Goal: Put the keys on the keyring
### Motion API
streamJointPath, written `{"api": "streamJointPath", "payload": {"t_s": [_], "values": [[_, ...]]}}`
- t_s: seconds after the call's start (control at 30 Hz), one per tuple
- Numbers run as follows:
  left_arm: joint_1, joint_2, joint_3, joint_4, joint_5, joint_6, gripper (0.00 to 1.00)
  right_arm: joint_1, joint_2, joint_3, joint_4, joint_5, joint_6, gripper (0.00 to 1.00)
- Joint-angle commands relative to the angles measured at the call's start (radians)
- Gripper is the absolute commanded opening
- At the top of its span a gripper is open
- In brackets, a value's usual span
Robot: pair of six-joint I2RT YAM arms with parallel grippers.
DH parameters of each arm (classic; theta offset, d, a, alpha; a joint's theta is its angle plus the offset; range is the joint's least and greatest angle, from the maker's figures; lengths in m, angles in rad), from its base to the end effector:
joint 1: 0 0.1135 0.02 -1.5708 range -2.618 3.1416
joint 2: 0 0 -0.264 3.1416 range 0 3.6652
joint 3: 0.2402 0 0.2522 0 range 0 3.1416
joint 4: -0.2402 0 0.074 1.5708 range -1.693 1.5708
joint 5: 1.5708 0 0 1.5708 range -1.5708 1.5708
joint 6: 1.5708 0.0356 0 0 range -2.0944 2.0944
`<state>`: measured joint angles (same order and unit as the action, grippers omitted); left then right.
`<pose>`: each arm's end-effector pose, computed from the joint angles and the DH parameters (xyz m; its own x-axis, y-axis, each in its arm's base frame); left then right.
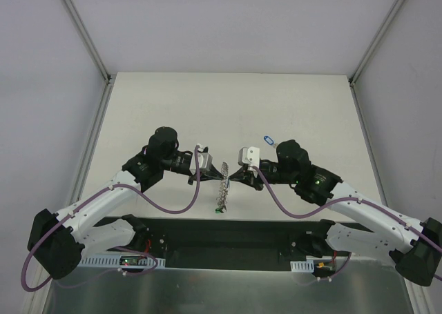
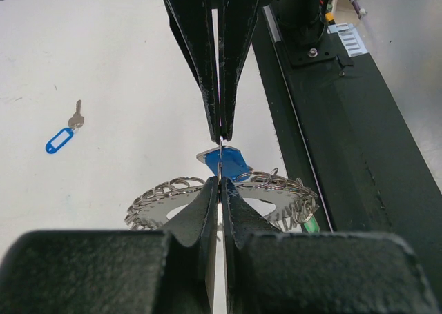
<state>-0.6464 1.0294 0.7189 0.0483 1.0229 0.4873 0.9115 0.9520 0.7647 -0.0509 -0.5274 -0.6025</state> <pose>0.1612 -0.1597 0.2980 0.2722 0.1001 -0.9570 0.9556 -0.1445 0.2567 0.1209 0.1853 0.3172 0.4378 -0.2346 -0.8680 -0.8915 0.0119 -0.4529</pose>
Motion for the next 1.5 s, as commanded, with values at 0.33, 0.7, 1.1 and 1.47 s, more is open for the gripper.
{"api": "streamJointPath", "payload": {"t_s": [0.33,0.7,1.1,1.47], "values": [[0.005,0.008,0.016,0.068,0.077,0.016,0.0,0.015,-0.009,0.039,0.026,0.026,-0.022,0.01],[0.005,0.009,0.017,0.068,0.071,0.011,0.0,0.017,-0.012,0.042,0.022,0.004,-0.02,0.01],[0.005,0.014,0.019,0.068,0.072,0.007,0.0,0.021,0.001,0.05,0.01,-0.008,-0.026,0.01],[0.007,0.015,0.02,0.068,0.082,0.004,0.0,0.023,0.007,0.053,0.011,-0.02,-0.026,0.01]]}}
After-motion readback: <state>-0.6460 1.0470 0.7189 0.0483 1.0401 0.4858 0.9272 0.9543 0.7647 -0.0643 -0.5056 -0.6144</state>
